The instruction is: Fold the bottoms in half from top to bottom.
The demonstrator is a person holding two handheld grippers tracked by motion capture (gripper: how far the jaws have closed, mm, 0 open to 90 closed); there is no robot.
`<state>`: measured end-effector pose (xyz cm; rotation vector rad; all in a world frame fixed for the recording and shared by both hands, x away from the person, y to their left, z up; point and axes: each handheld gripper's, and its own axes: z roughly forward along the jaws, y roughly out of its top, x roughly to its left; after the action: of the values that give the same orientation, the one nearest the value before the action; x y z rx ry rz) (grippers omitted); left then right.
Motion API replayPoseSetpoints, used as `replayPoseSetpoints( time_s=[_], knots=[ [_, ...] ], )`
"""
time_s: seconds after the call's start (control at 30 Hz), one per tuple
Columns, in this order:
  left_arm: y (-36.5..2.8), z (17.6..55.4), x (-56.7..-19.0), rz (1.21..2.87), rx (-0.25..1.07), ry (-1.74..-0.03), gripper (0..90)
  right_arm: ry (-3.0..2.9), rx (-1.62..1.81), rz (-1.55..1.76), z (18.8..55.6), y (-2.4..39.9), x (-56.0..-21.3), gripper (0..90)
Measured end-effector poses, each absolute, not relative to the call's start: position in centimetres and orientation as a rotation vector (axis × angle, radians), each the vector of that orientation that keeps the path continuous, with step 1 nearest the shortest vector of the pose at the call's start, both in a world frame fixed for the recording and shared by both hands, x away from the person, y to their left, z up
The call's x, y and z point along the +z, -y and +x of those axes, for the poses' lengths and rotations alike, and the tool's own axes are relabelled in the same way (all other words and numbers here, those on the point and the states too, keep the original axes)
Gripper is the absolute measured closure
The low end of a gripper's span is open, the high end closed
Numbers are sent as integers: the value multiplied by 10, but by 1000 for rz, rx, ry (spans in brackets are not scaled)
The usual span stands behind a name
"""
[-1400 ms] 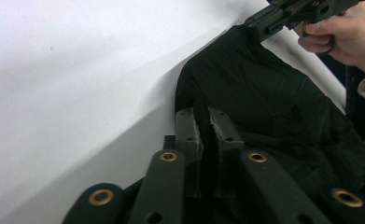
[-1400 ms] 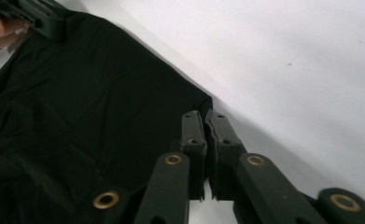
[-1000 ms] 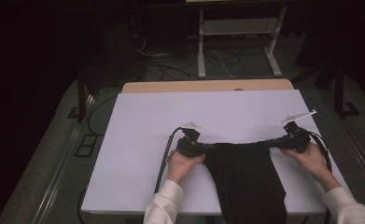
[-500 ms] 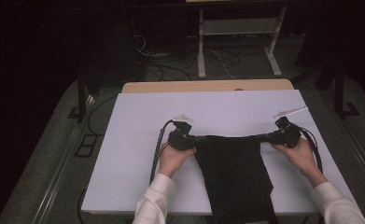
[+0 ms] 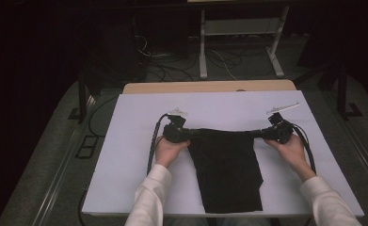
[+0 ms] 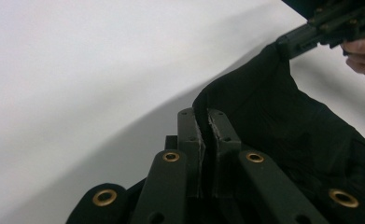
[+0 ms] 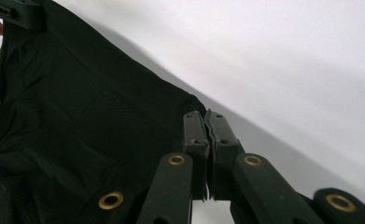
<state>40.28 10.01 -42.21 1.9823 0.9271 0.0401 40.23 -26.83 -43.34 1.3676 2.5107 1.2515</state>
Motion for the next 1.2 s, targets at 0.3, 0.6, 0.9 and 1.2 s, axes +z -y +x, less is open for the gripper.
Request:
replayPoseSetpoints(
  time_s=[0.3, 0.6, 0.9, 1.2],
  knots=[
    [-105, 418, -425, 1963, 77, -944, 844, -2475, 1235, 1365, 417, 258, -432, 871],
    [-106, 434, -420, 2003, 124, -917, 842, -2448, 1181, 1360, 433, 247, -429, 871],
    [-114, 452, -411, 2033, 180, -895, 842, -2404, 1230, 1414, 455, 243, -426, 876],
    [-116, 471, -407, 1979, 186, -934, 838, -2382, 1199, 1436, 469, 237, -423, 876]
  ],
)
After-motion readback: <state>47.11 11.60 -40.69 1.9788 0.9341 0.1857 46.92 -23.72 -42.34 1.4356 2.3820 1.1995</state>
